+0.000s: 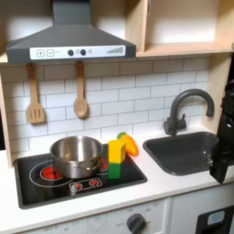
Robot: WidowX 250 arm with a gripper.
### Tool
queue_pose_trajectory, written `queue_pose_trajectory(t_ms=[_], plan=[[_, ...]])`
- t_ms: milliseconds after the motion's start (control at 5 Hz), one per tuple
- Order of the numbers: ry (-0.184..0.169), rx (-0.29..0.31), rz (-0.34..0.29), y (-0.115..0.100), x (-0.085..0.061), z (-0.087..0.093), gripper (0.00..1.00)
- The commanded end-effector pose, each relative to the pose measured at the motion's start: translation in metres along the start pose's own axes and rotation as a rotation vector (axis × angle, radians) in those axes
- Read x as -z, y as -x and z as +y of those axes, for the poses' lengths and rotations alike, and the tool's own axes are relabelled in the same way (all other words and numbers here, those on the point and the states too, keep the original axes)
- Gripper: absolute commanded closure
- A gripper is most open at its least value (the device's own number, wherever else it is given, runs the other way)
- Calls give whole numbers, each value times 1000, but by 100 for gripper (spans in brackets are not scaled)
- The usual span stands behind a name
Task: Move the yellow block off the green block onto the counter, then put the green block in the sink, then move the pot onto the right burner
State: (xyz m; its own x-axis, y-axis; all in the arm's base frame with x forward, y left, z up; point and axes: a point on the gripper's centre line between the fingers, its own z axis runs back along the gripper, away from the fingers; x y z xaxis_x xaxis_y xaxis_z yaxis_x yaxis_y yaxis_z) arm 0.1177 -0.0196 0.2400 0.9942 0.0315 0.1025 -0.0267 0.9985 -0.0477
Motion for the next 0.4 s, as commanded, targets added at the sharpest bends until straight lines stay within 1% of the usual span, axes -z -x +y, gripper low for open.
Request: queue_pose_trajectory(t_ms=[0, 200], plan=[[0, 0, 0, 0, 0, 0, 0], [-9, -27, 6, -5, 5, 7, 0]])
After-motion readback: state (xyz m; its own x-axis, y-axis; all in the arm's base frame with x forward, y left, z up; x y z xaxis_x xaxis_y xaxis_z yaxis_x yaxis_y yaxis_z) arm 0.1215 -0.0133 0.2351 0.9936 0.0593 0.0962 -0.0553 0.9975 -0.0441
